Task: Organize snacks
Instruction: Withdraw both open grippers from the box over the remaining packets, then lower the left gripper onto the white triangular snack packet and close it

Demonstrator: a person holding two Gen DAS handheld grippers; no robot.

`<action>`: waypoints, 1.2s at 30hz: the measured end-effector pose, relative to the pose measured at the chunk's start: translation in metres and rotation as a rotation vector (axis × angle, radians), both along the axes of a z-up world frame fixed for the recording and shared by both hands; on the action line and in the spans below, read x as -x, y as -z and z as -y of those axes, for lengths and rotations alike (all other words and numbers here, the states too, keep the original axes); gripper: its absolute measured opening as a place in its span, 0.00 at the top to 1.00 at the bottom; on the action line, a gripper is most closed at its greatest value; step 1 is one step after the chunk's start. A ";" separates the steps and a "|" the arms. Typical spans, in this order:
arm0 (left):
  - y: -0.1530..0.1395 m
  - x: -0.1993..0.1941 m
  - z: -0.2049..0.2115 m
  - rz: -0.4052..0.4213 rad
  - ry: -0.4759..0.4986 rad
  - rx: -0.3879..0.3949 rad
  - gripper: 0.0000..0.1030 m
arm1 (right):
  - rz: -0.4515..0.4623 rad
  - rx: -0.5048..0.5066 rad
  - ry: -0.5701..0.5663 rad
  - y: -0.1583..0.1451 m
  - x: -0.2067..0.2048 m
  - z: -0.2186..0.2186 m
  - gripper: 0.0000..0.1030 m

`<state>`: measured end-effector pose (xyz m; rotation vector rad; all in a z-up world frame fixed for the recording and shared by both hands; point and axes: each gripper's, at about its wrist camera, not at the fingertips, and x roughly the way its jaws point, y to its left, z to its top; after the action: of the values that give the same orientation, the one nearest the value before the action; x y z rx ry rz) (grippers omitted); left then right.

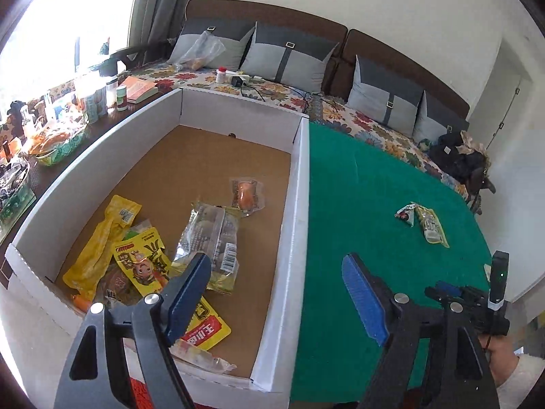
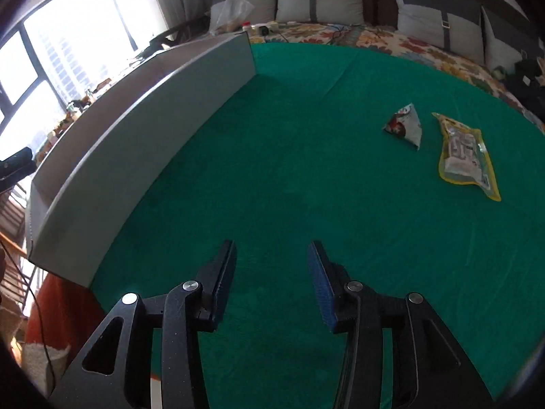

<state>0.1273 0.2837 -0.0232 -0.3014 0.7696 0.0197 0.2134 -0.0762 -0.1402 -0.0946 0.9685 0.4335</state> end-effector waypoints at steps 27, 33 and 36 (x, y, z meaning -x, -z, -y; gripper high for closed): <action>0.136 -0.134 0.231 -0.288 0.285 -0.254 0.09 | 0.086 0.097 0.484 0.034 -0.047 0.209 0.20; 0.140 -0.139 0.235 -0.246 0.259 -0.253 0.00 | 0.084 0.092 0.488 0.034 -0.047 0.209 0.19; 0.140 -0.138 0.235 -0.236 0.259 -0.255 0.00 | 0.084 0.092 0.487 0.034 -0.047 0.209 0.18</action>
<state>0.2651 0.0488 -0.1631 0.0459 1.0251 -0.0914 0.2601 -0.2855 -0.1740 0.0413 0.8931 -0.0630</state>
